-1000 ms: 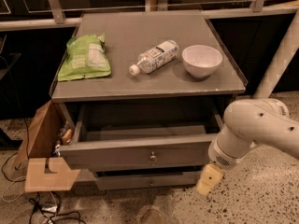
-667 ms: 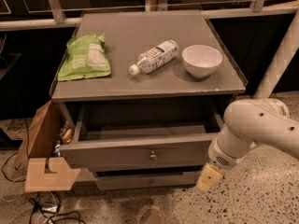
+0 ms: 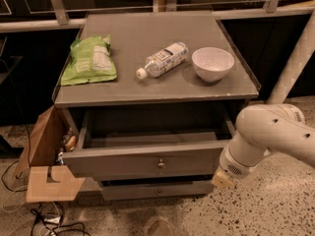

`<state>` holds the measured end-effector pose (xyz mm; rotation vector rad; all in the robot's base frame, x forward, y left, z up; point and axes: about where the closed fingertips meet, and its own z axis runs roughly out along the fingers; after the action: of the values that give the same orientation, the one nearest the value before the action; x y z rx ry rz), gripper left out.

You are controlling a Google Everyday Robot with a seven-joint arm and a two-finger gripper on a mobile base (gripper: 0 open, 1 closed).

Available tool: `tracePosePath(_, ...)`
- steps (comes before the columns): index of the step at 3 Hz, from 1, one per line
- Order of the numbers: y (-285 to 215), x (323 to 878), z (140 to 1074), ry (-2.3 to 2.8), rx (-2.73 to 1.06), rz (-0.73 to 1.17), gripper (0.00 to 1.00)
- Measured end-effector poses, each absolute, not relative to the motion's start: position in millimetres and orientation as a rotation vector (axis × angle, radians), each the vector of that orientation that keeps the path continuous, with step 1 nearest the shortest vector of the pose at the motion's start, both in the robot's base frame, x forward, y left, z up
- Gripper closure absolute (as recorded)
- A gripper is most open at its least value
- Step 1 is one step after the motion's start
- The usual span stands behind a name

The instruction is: Close top drawer

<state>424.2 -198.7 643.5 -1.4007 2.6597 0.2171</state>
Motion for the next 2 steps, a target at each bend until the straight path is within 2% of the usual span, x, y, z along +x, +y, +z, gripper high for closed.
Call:
tracePosePath(1,-198.7,424.2,643.5,2.660,-1.401,0.217,0.89)
tracePosePath(2,-196.7,426.5,643.1,2.658,-1.403,0.209,1.00)
